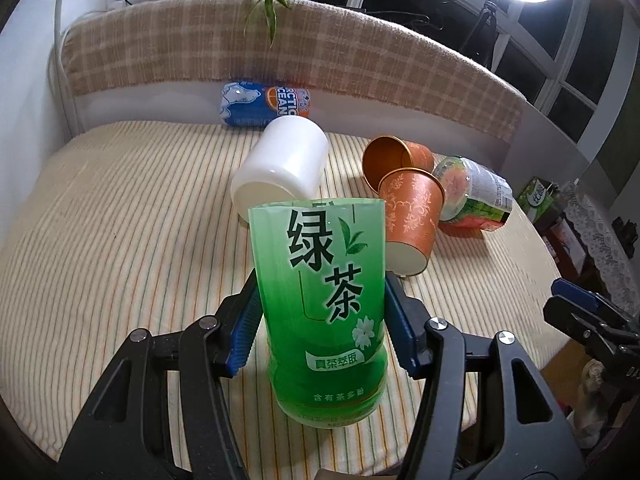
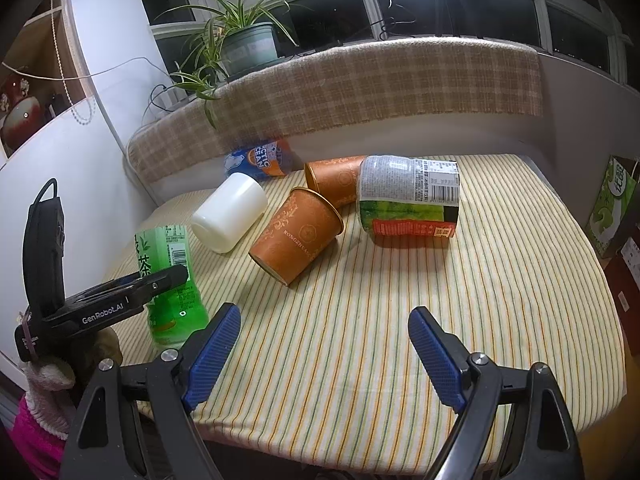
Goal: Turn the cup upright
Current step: 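Rotate the green cup with the left gripper until its open end points up, then lower the green cup onto the mattress and open the left gripper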
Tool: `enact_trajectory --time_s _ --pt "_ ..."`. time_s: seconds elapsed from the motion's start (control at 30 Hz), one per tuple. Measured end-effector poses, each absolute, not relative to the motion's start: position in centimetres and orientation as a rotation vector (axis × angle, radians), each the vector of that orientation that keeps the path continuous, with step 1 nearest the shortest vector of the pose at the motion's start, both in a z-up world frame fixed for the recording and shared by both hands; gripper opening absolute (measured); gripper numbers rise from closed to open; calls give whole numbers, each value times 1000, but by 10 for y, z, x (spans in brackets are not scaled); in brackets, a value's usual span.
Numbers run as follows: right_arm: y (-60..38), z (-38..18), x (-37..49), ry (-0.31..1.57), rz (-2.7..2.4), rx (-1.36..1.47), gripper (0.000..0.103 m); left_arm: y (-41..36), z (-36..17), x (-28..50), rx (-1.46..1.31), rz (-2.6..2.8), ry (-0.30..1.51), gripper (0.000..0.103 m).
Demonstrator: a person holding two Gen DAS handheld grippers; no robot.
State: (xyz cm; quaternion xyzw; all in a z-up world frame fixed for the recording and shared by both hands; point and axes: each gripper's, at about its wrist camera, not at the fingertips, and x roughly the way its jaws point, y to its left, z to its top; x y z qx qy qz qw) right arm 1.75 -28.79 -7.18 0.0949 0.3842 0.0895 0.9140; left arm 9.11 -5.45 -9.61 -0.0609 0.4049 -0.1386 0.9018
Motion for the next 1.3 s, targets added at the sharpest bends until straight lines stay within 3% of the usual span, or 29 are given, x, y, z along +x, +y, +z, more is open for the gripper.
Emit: enact_trajectory --time_s 0.67,1.3 --pt "-287 -73 18 796 180 199 88 -58 -101 89 -68 -277 692 58" --pt "-282 -72 18 794 189 197 88 -62 -105 68 -18 -318 698 58"
